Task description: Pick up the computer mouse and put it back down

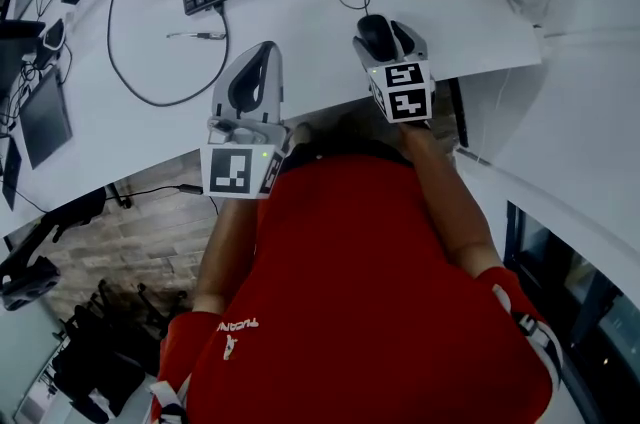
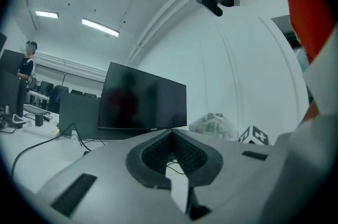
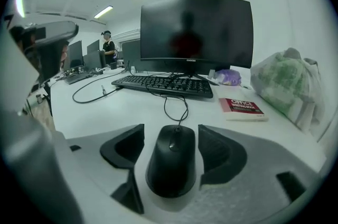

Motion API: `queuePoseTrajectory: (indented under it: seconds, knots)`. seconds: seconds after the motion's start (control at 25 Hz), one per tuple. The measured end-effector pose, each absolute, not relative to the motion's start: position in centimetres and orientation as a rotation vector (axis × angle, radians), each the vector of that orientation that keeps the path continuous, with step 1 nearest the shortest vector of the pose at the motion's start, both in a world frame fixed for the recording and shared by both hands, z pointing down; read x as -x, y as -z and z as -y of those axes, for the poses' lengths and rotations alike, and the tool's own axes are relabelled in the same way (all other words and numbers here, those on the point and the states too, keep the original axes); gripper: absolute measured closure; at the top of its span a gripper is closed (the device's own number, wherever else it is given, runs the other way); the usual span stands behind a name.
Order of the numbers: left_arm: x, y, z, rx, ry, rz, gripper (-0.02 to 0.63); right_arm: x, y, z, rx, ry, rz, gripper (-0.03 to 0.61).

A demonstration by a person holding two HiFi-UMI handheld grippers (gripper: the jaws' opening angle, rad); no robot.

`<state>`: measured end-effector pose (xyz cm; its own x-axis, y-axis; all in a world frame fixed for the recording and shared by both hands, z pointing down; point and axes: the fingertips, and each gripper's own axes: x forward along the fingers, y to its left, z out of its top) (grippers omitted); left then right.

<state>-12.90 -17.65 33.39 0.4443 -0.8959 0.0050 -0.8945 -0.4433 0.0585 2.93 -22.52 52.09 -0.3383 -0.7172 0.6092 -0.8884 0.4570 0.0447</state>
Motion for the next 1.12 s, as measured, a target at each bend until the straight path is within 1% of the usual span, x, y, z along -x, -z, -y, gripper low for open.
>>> queuePoseTrajectory:
  seconds: [0.12, 0.32, 0.52, 0.72, 0.92, 1.12]
  knots:
    - [13.2, -33.5, 17.9, -2.625, 0.035, 1.629, 0.604, -3.0, -53.5, 22.9, -1.324, -0.452, 2.113, 0.244]
    - [13.5, -33.5, 18.1, -2.622, 0.020, 1.632, 0.603, -3.2, -55.1, 23.3, -1.307, -0.509, 2.071, 0.242]
    - [13.8, -33.7, 18.1, -2.618, 0.014, 1.638, 0.604, -3.5, -55.3, 23.4, -1.315, -0.505, 2.053, 0.277]
    - [14.0, -33.7, 18.0, -2.615, 0.011, 1.642, 0.603, -3.5, -55.1, 23.3, -1.311, -0.512, 2.062, 0.282]
    - [14.1, -33.4, 17.9, -2.619, 0.020, 1.649, 0.603, -3.3, -53.2, 23.0, -1.331, -0.511, 2.115, 0.284]
    - [14.0, -33.2, 17.7, -2.621, 0.030, 1.655, 0.603, -2.9, -48.9, 22.4, -1.363, -0.475, 2.218, 0.285]
